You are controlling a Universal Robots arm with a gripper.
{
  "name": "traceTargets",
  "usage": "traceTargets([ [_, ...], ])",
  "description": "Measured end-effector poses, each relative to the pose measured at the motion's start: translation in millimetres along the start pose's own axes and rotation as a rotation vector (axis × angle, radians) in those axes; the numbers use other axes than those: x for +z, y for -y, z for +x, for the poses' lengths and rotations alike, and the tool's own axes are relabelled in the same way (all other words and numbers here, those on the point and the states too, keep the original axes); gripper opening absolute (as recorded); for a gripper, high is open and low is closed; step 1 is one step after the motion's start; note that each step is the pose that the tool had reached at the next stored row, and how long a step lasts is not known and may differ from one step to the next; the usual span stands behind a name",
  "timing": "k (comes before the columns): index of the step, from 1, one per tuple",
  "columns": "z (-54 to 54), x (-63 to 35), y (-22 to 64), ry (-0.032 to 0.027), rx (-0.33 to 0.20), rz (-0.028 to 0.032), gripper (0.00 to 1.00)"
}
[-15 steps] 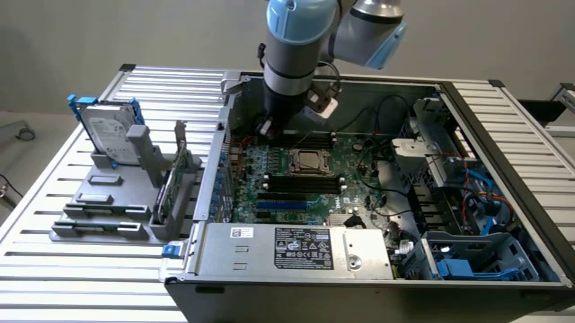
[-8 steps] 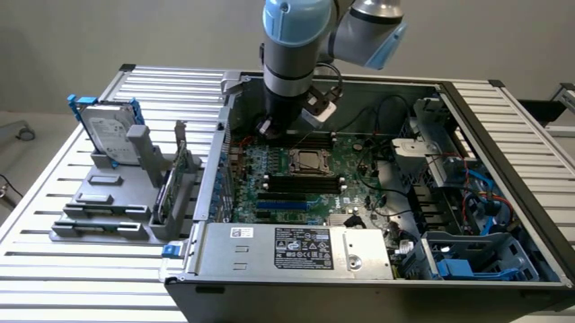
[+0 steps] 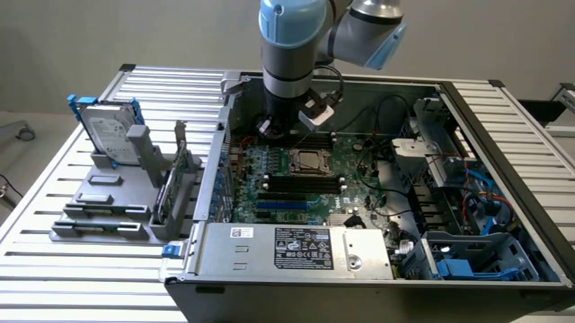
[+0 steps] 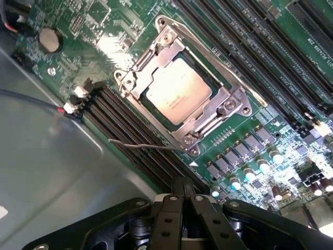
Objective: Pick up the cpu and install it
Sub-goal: 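Install the first cpu locking lever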
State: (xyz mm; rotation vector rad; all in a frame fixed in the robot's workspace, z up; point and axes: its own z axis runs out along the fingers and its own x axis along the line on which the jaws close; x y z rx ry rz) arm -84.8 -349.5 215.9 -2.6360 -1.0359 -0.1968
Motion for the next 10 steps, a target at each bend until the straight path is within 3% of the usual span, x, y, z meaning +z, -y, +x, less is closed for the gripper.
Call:
traceTargets([
  [2,-0.2,0.4,0.0,-0.0062,0.007,-0.0116,0.11],
  [7,0.8,1.4,1.3,-0.0294,0.002,-0.0426,0.11],
  [10,0.9,1.8,2.3,-0.0396,-0.005,-0.0567,0.11],
])
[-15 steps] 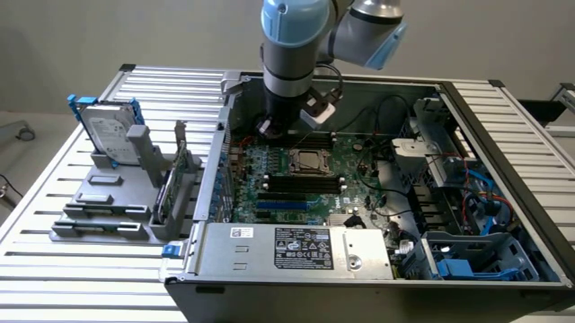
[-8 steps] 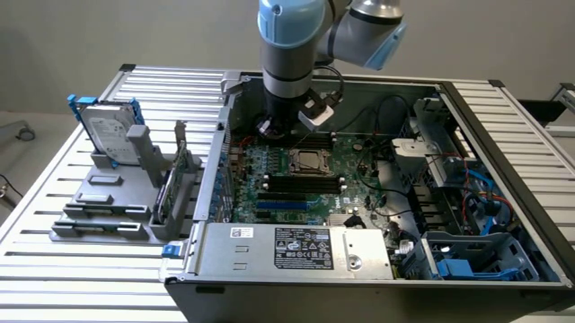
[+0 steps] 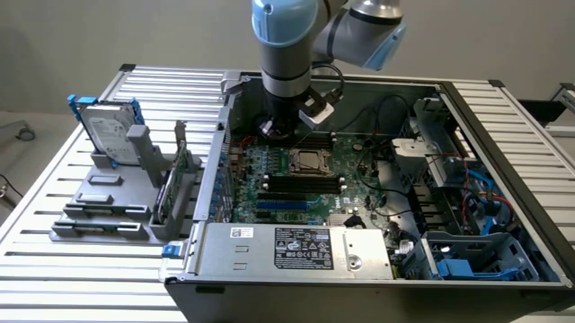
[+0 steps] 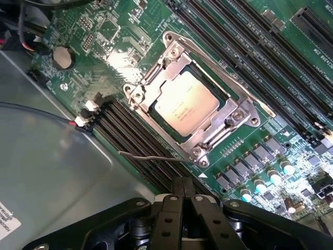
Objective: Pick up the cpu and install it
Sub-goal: 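Install the first cpu locking lever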
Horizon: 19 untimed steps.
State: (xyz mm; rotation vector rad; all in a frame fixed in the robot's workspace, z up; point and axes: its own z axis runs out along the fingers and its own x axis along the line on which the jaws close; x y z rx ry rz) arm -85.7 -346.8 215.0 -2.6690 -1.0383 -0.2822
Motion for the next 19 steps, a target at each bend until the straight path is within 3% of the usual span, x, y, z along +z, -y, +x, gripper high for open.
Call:
traceTargets([
  [2,1.2,0.7,2.0,-0.0048,-0.004,-0.0093,0.11],
  [4,2.8,1.8,4.6,-0.0091,-0.009,-0.0242,0.11],
  [7,4.0,3.4,7.2,-0.0106,-0.017,-0.0509,0.11],
  [9,3.6,4.0,7.9,-0.0089,-0.021,-0.0649,0.11],
  [11,2.9,4.0,8.4,-0.0096,-0.023,-0.0719,0.11],
  [15,2.0,4.1,9.5,-0.0149,-0.026,-0.079,0.11],
  [19,1.4,4.0,9.9,-0.0098,-0.03,-0.098,0.11],
])
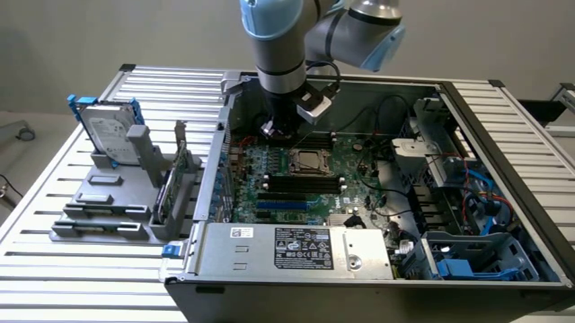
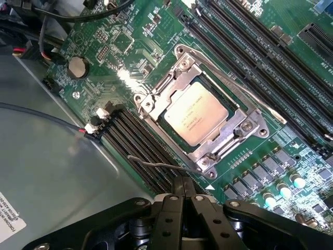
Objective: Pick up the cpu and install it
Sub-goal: 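Install the first cpu locking lever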
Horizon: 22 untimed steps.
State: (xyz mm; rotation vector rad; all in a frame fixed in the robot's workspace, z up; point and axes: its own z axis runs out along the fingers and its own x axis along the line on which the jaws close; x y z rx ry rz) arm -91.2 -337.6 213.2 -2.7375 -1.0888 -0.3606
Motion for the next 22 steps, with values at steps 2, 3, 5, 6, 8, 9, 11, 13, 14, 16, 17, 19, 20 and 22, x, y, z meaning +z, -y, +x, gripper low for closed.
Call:
traceTargets([
  [2,-0.5,0.3,0.3,0.0035,-0.003,-0.0104,0.11],
  [3,-0.9,0.4,0.7,0.0034,-0.003,-0.0134,0.11],
  [5,-1.7,0.9,1.2,0.0015,-0.004,-0.0168,0.11],
  [6,-2.0,1.3,1.3,0.0004,-0.005,-0.0179,0.11],
  [8,-2.6,2.6,1.5,-0.0037,-0.006,-0.0215,0.11],
  [9,-2.9,3.4,1.5,-0.0063,-0.007,-0.0239,0.11],
  [11,-3.8,5.4,1.7,-0.0123,-0.009,-0.0293,0.11],
  [13,-4.2,6.9,1.9,-0.0168,-0.01,-0.0334,0.11],
  [14,-4.3,7.4,2.1,-0.0187,-0.011,-0.0353,0.11],
  [16,-4.2,8.1,2.4,-0.0215,-0.012,-0.0379,0.11],
  [17,-4.0,8.5,2.7,-0.0231,-0.012,-0.0391,0.11],
  [19,-4.0,9.3,3.3,-0.026,-0.013,-0.0417,0.11],
  [20,-4.1,9.7,3.7,-0.0273,-0.014,-0.043,0.11],
  [22,-4.7,10.5,4.5,-0.0295,-0.015,-0.0451,0.11],
])
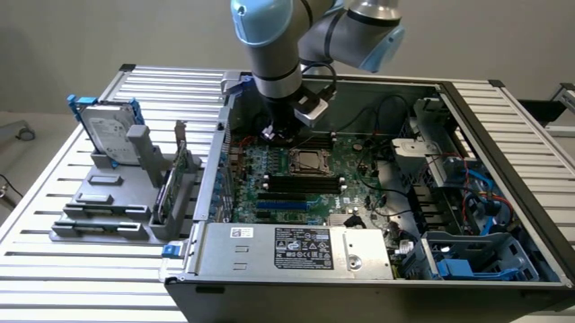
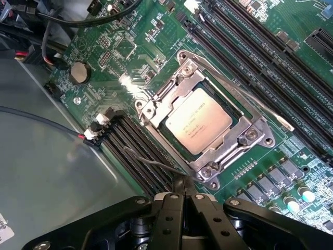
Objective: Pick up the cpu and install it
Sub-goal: 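Install the first cpu locking lever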
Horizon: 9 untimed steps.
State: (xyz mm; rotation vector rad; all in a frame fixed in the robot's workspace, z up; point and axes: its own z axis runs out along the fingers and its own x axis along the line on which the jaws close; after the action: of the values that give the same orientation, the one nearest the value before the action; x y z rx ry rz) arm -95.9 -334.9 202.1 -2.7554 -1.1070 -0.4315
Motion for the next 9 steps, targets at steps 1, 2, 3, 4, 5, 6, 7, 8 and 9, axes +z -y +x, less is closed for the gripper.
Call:
traceTargets([
  [1,-0.3,0.5,0.4,-0.001,0.0,-0.0008,0.11],
  [2,-0.6,0.8,0.7,-0.0017,0.0,-0.0014,0.11],
  [3,-0.7,1.4,1.0,-0.0024,-0.001,-0.0021,0.11],
  [4,-0.7,1.9,1.0,-0.0031,-0.001,-0.0027,0.11],
  [5,-0.7,2.3,1.1,-0.0038,-0.001,-0.0033,0.11],
  [6,-0.7,2.5,1.3,-0.0044,-0.001,-0.0041,0.11],
  [7,-0.8,2.8,1.2,-0.0049,-0.002,-0.0045,0.11],
  [8,-0.9,2.9,1.3,-0.0054,-0.002,-0.005,0.11],
  [9,-0.9,3.3,1.3,-0.0061,-0.002,-0.0056,0.11],
])
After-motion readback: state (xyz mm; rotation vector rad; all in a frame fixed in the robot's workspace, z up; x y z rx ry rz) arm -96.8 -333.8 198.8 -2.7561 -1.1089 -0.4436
